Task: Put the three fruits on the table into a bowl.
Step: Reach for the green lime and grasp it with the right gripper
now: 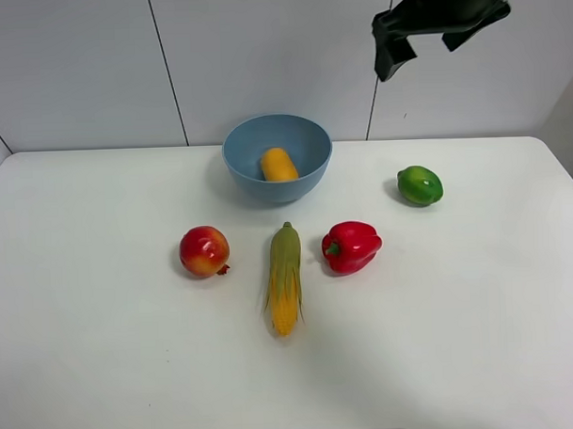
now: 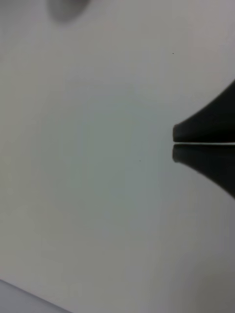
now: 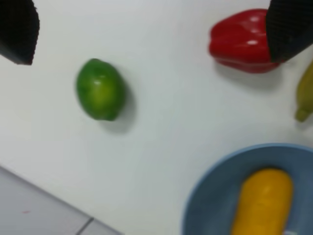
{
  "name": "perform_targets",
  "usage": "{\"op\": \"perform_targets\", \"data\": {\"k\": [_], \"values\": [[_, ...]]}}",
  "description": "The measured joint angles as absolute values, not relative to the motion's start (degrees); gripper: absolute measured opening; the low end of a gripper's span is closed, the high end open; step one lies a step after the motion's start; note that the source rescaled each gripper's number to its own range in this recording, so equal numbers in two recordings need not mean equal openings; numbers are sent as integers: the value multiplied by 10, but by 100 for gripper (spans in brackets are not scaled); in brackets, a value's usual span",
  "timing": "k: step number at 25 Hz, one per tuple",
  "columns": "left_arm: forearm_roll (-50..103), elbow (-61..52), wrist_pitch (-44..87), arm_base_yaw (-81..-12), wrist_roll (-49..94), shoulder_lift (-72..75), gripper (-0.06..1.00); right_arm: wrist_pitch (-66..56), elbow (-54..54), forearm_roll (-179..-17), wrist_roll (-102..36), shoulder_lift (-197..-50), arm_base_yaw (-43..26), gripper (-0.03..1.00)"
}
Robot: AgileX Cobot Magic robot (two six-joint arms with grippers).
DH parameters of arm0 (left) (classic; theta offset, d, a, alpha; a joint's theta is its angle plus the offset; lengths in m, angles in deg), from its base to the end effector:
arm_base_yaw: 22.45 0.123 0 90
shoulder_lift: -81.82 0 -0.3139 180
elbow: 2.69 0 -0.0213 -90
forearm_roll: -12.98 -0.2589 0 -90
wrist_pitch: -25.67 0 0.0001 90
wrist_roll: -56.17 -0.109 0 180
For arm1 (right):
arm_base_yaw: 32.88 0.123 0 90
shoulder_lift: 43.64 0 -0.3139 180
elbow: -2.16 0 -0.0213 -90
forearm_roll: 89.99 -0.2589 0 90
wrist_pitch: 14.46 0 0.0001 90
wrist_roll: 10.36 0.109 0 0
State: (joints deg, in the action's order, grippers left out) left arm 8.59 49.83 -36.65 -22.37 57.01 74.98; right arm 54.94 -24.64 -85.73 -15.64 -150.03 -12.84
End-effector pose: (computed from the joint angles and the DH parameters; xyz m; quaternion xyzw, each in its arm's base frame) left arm -0.0072 0.0074 0.2536 -0.0080 0.8726 0.0351 0.4871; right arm 0.3740 0.1284 0.3987 -0.2143 0.9388 -0.0024 0.2697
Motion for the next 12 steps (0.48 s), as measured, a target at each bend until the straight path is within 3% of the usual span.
{"op": "perform_targets", "data": {"k": [12], "values": [[86,498,-366,-224,570,750,0,556,-142,-870,-268,-1469,-233,95]]}}
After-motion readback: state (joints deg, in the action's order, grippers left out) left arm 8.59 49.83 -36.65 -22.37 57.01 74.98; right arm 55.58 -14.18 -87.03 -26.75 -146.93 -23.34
